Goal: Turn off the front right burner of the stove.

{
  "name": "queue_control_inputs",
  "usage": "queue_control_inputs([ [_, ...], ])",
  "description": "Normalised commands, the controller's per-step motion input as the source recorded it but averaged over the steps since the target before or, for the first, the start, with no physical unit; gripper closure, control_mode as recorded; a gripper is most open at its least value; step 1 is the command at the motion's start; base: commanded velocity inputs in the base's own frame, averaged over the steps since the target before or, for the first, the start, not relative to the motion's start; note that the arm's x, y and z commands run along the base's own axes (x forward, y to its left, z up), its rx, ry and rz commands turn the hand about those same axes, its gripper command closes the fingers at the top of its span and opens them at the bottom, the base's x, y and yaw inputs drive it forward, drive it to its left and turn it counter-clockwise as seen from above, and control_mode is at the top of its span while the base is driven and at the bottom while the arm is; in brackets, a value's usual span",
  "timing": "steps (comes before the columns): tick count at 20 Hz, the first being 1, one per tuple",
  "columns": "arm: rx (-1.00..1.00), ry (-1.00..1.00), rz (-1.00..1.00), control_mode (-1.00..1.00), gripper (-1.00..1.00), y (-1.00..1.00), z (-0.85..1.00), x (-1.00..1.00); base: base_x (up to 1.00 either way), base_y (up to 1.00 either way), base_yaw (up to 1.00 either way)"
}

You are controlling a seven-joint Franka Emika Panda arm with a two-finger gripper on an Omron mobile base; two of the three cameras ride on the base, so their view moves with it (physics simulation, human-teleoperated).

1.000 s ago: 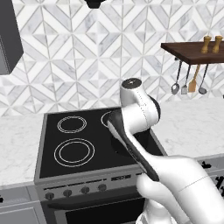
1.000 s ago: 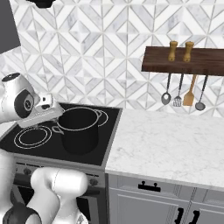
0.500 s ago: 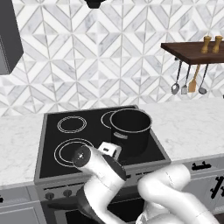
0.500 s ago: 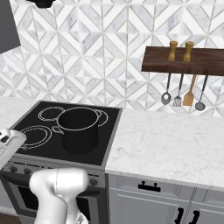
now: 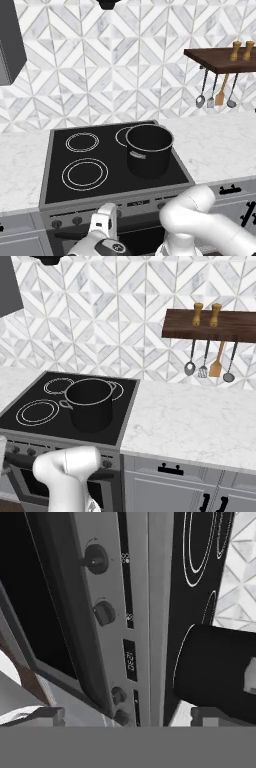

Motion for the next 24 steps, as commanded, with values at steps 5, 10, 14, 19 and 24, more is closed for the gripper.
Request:
queue_control_inputs([
  [5,-0.04,-0.15,0.01,-1.00,-1.00,0.00,-0.25,0.19,0.00,0.00,0.00],
  [10,-0.02,-0.10,0.00,-1.00,-1.00,0.00,-0.18,0.24,0.00,0.00,0.00],
  [14,-0.03,-0.06,0.00,-1.00,-1.00,-0.13,-0.17,0.19,0.00,0.00,0.00],
  [19,-0.02,-0.01,0.02,-1.00,-1.00,-0.11,-0.17,0.23,0.00,0.00,0.00],
  [24,-0.05,-0.02,0.03,-1.00,-1.00,-0.15,-0.24,0.22,0.00,0.00,0.00],
])
